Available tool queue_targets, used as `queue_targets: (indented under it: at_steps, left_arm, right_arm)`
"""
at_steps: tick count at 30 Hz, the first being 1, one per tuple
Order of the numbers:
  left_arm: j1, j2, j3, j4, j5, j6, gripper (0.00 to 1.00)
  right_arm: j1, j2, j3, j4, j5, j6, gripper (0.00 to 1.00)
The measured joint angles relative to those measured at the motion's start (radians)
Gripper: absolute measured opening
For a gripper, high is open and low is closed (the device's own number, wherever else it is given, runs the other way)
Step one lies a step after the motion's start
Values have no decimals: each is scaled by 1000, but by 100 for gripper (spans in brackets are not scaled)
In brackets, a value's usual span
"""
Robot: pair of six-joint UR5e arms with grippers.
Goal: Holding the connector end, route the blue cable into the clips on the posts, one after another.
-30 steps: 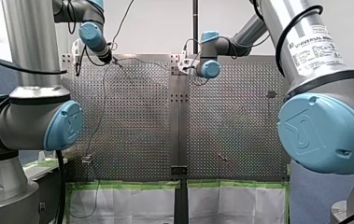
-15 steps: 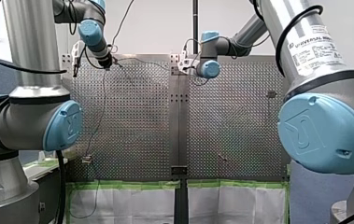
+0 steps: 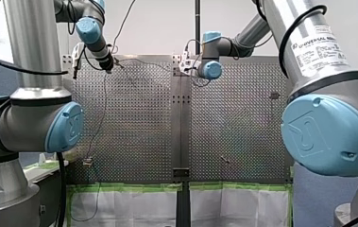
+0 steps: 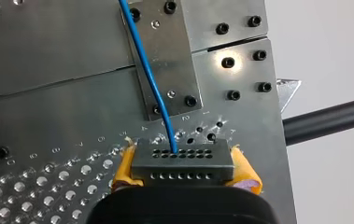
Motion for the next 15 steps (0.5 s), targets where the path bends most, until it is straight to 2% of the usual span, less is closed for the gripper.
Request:
queue_targets:
  at_steps: [10,15]
  left_arm:
    - [10,10,0,93,61,-83,100]
    - [12,12,0,134,74,-123,100]
  right_arm:
    - [5,0,0,4,0,-1,0]
    - [6,0,0,5,1,0,0]
